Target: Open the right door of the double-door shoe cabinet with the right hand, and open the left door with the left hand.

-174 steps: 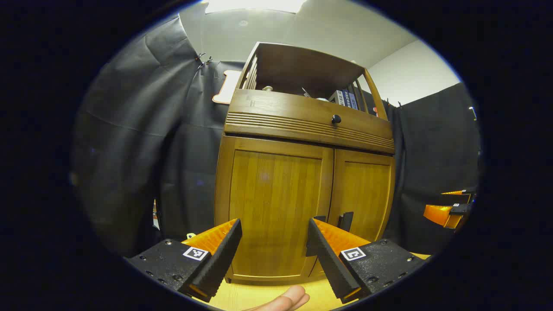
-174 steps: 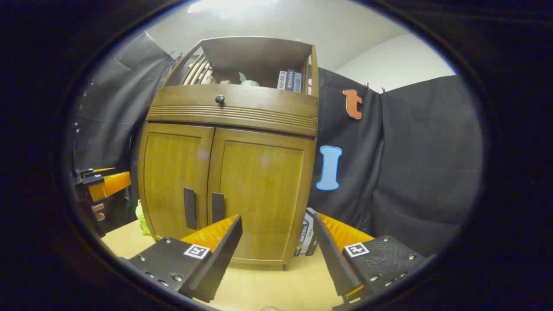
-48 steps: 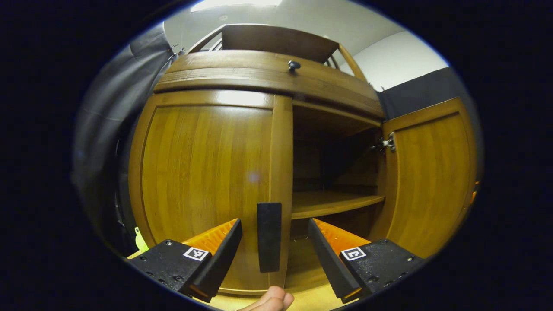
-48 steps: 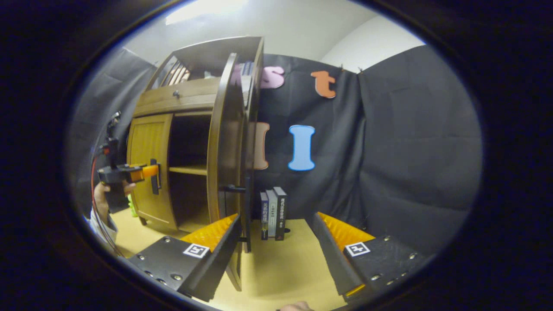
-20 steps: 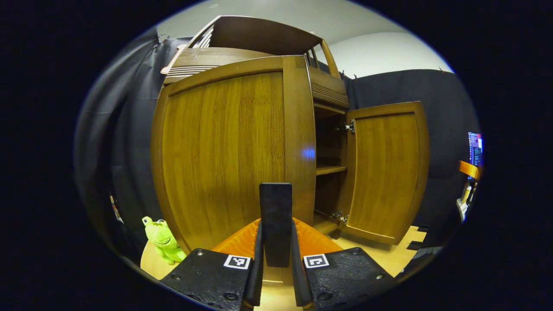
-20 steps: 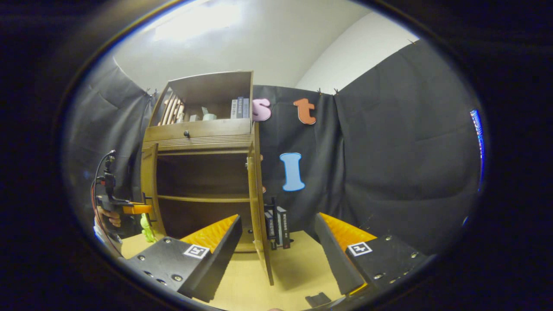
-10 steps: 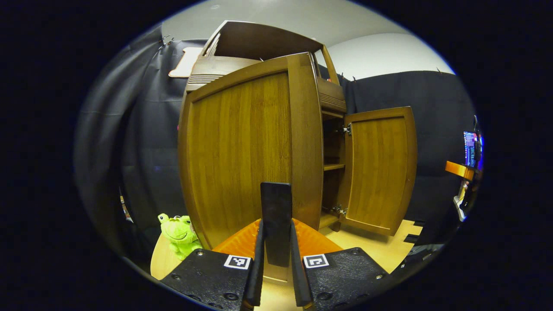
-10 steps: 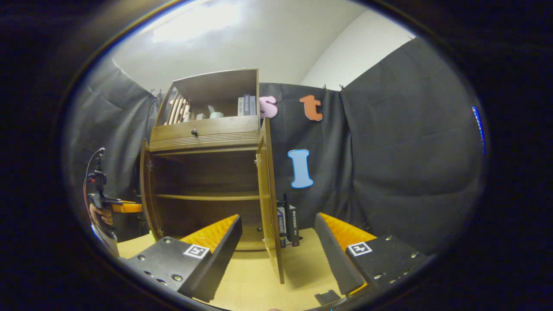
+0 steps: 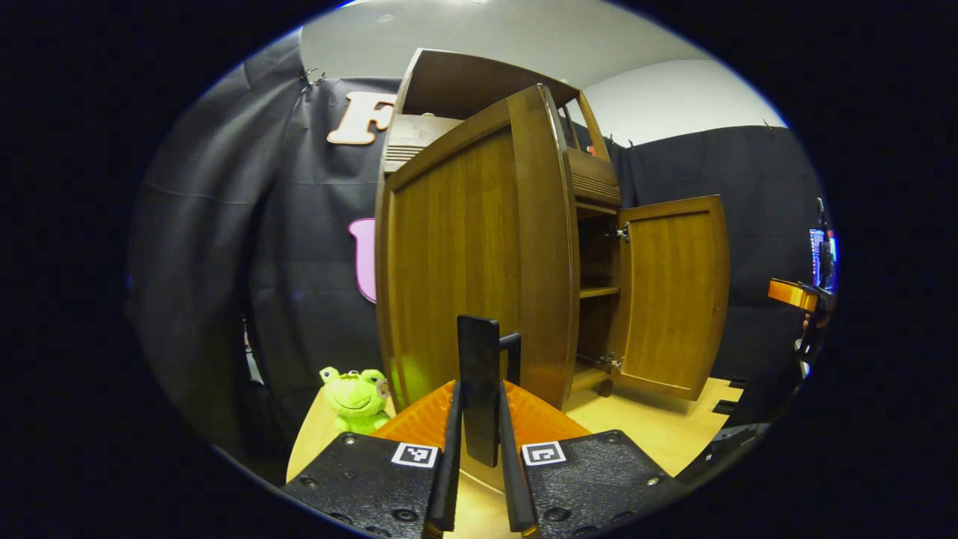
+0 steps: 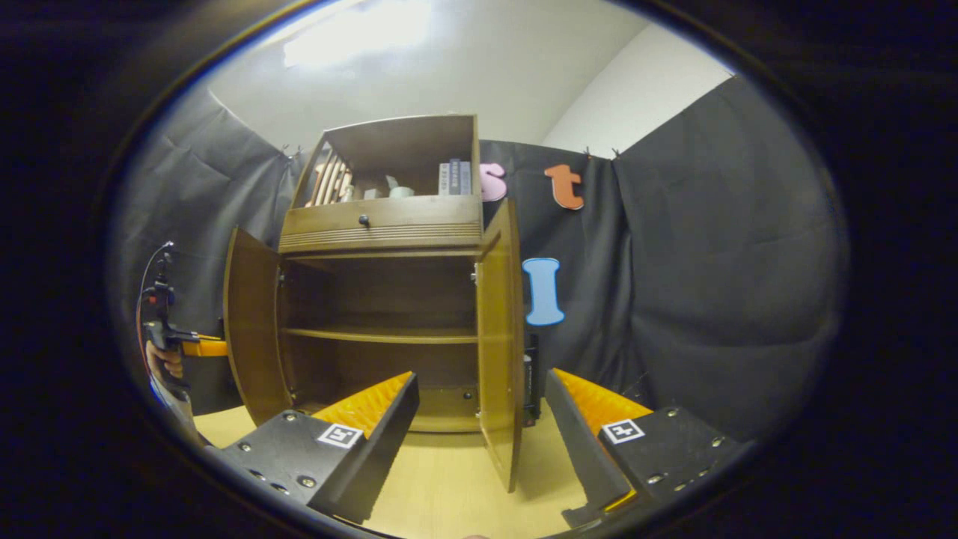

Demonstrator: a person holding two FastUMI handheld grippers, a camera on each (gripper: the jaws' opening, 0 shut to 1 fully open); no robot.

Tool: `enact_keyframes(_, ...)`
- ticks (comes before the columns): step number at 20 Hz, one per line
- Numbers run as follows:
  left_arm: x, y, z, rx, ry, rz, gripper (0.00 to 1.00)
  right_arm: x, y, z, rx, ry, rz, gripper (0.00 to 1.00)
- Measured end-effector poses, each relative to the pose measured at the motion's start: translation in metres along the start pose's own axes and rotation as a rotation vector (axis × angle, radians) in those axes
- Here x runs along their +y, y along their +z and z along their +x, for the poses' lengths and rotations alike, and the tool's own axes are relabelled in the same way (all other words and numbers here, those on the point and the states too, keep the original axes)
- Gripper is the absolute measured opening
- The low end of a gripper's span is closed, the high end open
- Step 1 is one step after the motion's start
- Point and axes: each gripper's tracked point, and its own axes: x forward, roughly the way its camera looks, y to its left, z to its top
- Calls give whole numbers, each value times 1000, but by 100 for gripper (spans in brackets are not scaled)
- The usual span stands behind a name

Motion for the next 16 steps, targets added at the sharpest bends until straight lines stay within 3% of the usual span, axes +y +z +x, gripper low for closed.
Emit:
enact_keyframes(3, 54, 0, -6, -15, 184, 43, 21, 25, -15, 0, 7, 43, -14, 100)
enact_keyframes(4, 69, -1, -7, -7, 213, 48, 17, 30, -19, 1, 11, 49, -17, 100)
enact_keyframes(6, 70, -1, -9, -12, 166, -1, 0, 41, -27, 5, 25, 61, -21, 98)
enact_keyframes(7, 75, -1, -11, -16, 159, -1, 10, 48, -28, 7, 30, 71, -26, 98)
enact_keyframes(9, 85, -4, -14, -16, 125, -1, 5, 57, -30, 10, 34, 81, -34, 98)
enact_keyframes(16, 103, -3, -13, -8, 38, -11, 5, 75, -39, 16, 63, 102, -48, 100)
